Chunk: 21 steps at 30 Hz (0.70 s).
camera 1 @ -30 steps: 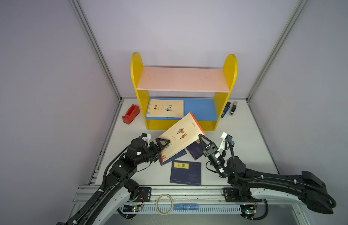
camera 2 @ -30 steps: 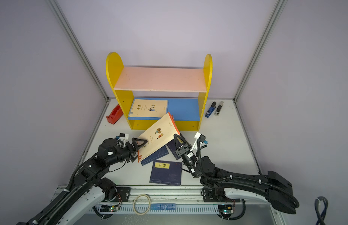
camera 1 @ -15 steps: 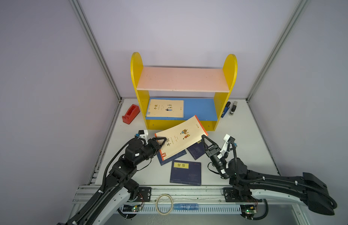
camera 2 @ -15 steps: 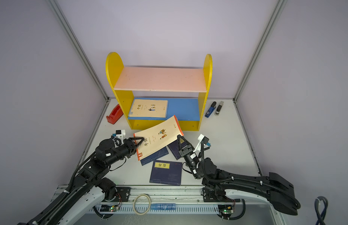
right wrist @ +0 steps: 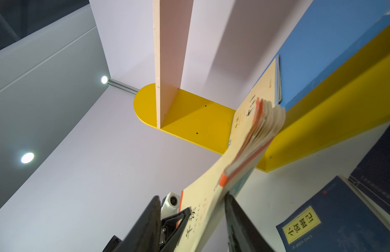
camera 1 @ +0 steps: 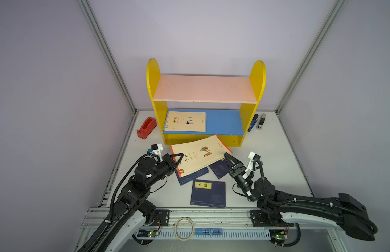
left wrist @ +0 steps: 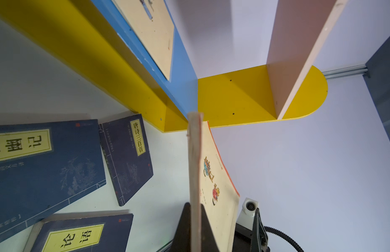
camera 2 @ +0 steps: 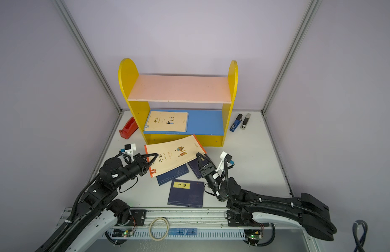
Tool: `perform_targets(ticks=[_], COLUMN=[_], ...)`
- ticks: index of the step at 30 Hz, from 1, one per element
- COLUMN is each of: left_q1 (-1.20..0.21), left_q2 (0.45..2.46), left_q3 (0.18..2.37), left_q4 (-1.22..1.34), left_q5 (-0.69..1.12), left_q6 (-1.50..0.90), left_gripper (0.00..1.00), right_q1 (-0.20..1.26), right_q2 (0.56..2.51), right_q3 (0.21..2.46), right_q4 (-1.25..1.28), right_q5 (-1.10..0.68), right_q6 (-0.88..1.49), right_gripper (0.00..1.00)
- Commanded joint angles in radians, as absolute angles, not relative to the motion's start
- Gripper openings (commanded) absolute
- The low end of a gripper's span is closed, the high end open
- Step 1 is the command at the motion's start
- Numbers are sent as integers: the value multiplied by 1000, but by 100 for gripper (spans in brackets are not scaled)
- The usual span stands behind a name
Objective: Stacking books/files
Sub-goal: Place the book on the bookshelf.
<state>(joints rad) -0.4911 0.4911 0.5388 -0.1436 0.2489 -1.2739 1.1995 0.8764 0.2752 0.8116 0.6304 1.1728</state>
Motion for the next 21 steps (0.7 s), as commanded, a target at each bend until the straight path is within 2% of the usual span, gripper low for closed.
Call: perform_targets(ticks=[1,11,21], left_q1=[-486,-479,-478], left_q2=[475,460,470], left_q3=[575,661,669], left_q4=[-117,-83,-8], left_q5=[297,374,399], left_q6=[-1215,-1132,-1144], left_gripper=[0,0,0], right_q1=[1200,1200,1199], right_q2=[842,691,754], right_q3=[254,253,279], right_q4=[784,629,662], right_q5=[651,614,557], right_q6=[1218,1236,1246], right_gripper=[55,61,61])
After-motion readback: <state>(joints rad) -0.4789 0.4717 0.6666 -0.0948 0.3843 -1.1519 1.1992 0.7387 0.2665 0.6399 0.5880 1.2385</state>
